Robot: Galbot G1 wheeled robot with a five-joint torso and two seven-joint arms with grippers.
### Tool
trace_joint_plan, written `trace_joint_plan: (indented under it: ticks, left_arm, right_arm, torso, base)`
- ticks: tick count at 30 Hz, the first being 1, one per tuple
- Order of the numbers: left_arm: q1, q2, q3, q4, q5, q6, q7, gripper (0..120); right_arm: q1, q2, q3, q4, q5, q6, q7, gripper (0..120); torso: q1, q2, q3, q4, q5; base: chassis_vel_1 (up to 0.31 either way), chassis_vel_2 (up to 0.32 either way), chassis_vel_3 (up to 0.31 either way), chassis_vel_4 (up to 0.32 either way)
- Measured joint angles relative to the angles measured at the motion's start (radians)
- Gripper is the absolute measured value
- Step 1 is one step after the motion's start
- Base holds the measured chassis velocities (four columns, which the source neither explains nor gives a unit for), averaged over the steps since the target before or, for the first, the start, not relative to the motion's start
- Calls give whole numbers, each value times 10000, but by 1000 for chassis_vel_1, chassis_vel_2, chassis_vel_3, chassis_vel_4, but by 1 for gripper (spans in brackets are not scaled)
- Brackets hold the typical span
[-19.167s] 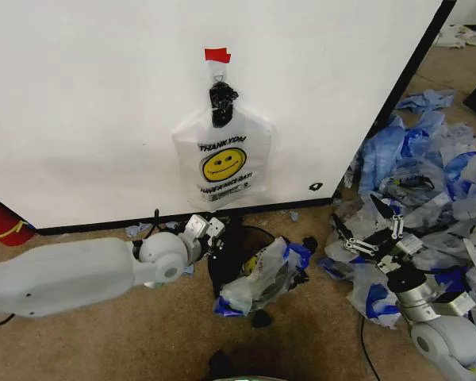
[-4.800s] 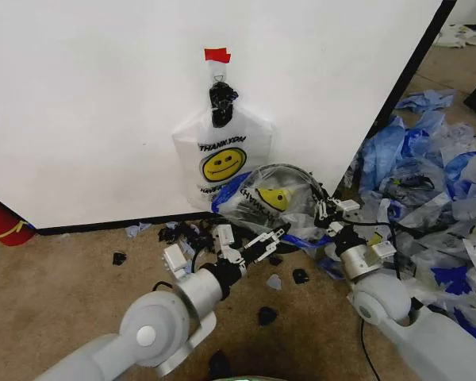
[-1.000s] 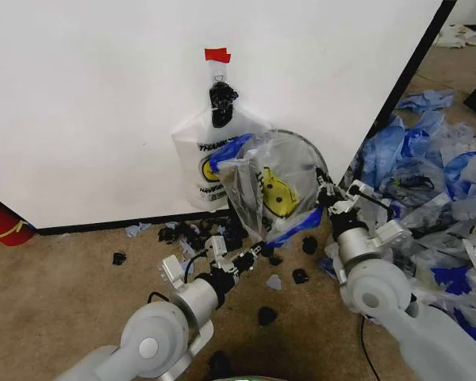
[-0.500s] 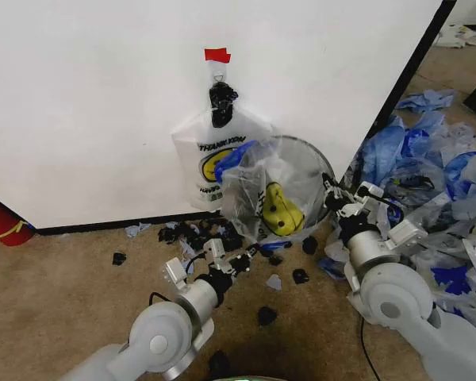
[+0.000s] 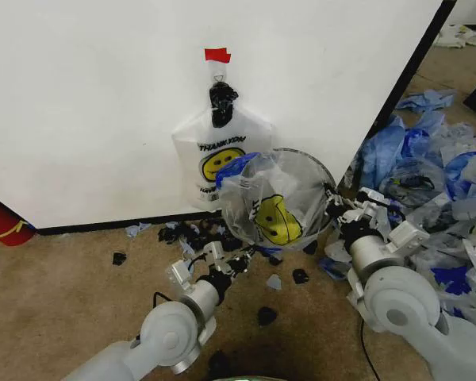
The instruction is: Pick up the garbage bag from the wall and place it over the trash bin.
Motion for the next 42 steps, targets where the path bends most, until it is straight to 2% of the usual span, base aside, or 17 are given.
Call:
trace_joint_plan:
  ticks: [3,5,7,9,10,14,15,17,20,21,23,24,26,31,38,42]
  left_arm:
    - [-17,-6,4,106,2,-18,-1,22]
    - [8,6,-70,124,-46,-37,26,26]
    - [211,166,-258,41,-54,-12,153,36]
    - [297,237,-325,9,-21,3,192,38]
    - [399,311,-410,-11,32,18,218,43]
    - [828,440,-732,105,290,33,231,59]
    - [906,432,-752,182,398,27,244,64]
    - [932,418,-761,223,434,23,251,66]
    - [1057,286,-793,461,671,-29,277,77]
    - [1146,201,-844,541,745,-129,302,86]
    - [1146,201,-844,541,745,-129,302,86]
    - [1260,114,-997,588,751,-291,371,94]
    - [1430,105,-1260,568,724,-442,461,98]
    - [1782,310,-1782,408,634,-539,491,100]
    - [1694,860,-2949,309,647,-891,366,100]
    - [934,1289,-3343,233,-136,-1017,1365,100]
  right_arm:
    - [-6,15,-30,-75,-84,0,-28,0]
    - [-20,39,-83,-157,-189,0,-97,0]
    - [-6,111,-141,-474,-511,94,-418,0]
    - [7,130,-156,-585,-628,154,-519,0]
    - [54,164,-176,-730,-742,218,-621,0]
    - [321,346,-203,-810,-419,167,-423,0]
    - [368,372,-205,-801,-337,139,-351,0]
    - [386,384,-206,-796,-296,135,-319,0]
    - [451,420,-186,-718,-59,127,-195,0]
    - [492,451,-133,-627,70,119,-75,0]
    - [492,451,-133,-627,70,119,-75,0]
    - [512,466,-83,-598,113,119,2,0]
    - [499,466,-22,-599,122,123,11,0]
    - [380,464,59,-631,-61,158,-150,0]
    - [78,441,-58,-1185,-1549,663,-1117,0]
    - [-351,439,-72,-1545,-2372,1172,-2248,0]
  torso:
    - [0,-1,0,0,0]
    - [0,0,0,-1,-1]
    - [0,0,0,-1,1]
    - [0,0,1,2,2]
    - [0,0,1,2,2]
    - [0,0,0,3,0]
    - [0,0,1,3,-1]
    - [0,0,0,3,-1]
    - [0,0,1,-2,0]
    - [0,0,0,-1,-1]
    - [0,0,0,-1,-1]
    - [0,0,0,0,-3]
    - [0,0,1,0,1]
    - [0,0,0,1,2]
    - [0,0,0,0,-3]
    - [0,0,0,-3,3]
  base:
    - [0,0,0,0]
    - [0,0,0,0]
    - [0,0,0,0]
    - [0,0,0,0]
    - [0,0,0,0]
    - [0,0,0,0]
    - [0,0,0,0]
    - [0,0,0,0]
    - [0,0,0,0]
    - [0,0,0,0]
    - [0,0,0,0]
    - [0,0,0,0]
    - [0,0,0,0]
    - [0,0,0,0]
    - [0,0,0,0]
    - [0,0,0,0]
